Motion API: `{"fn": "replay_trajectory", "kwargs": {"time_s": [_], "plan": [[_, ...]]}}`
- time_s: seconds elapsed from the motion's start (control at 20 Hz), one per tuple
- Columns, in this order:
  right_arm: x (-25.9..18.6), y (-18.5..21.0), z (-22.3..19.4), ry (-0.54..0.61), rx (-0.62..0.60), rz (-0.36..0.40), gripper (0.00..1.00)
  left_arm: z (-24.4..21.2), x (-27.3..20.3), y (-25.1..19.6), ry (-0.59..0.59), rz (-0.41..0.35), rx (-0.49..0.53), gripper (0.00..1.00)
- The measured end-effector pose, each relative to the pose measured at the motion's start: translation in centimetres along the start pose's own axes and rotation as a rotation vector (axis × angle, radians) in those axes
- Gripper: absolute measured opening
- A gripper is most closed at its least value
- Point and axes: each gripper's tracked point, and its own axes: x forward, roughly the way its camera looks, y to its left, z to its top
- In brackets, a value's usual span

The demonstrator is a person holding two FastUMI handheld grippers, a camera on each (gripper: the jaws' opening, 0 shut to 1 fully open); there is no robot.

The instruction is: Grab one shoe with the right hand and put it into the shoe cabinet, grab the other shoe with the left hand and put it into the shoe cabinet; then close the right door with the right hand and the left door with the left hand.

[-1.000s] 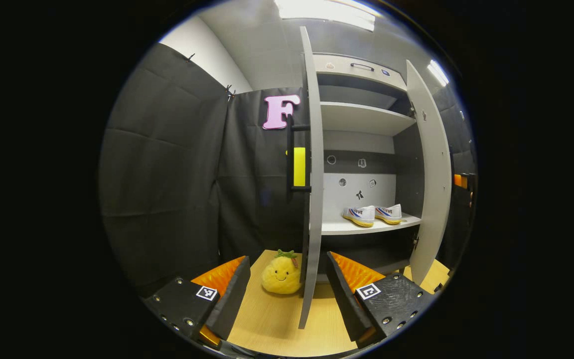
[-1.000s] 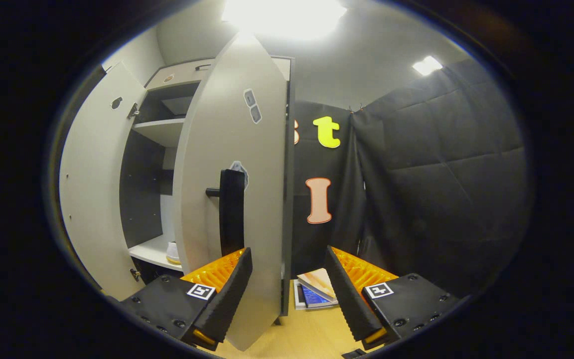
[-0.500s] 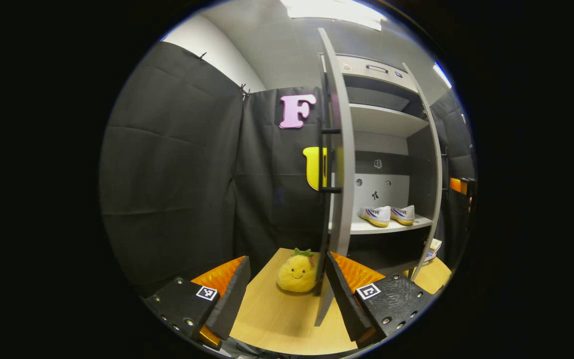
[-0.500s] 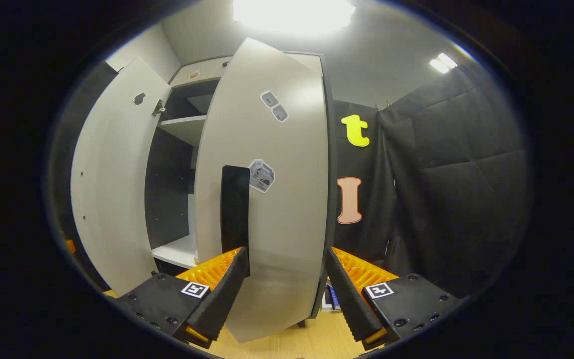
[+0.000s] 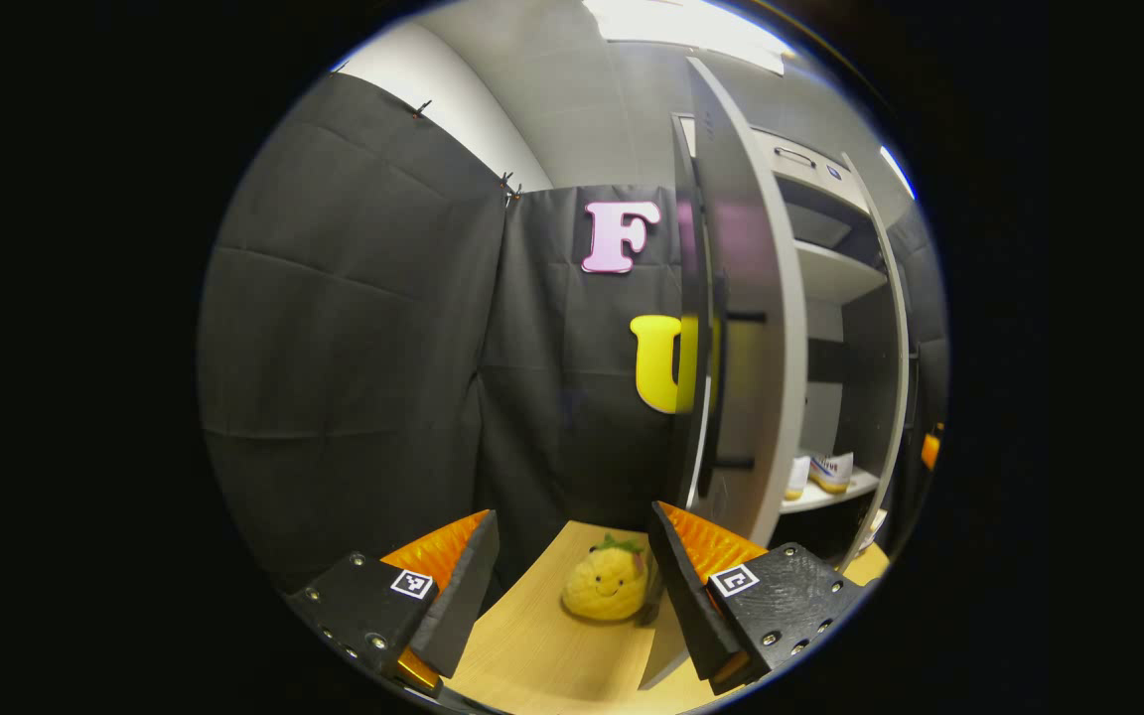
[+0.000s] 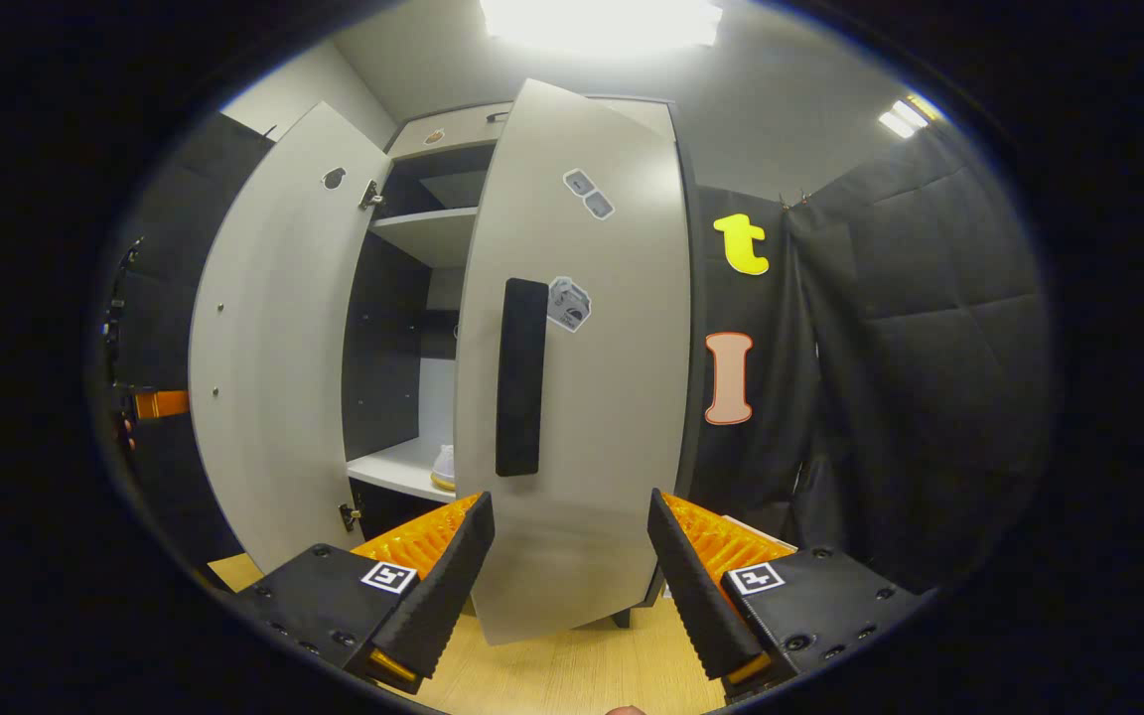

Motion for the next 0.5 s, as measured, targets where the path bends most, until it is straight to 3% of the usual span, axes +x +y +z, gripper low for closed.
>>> {"fn": "replay_trajectory", "kwargs": {"time_s": [0.25, 0.5], "plan": [[-1.0, -0.3, -1.0, 0.024, 0.0, 0.009, 0.98, 1.3, 3.2, -0.8, 0.003, -0.028, -0.048, 0.82], [-1.0, -0.7, -2.4, 0.05, 0.04, 0.002, 0.98, 2.2, 3.1, -2.3, -0.026, -0.076, 0.026, 0.8]]}}
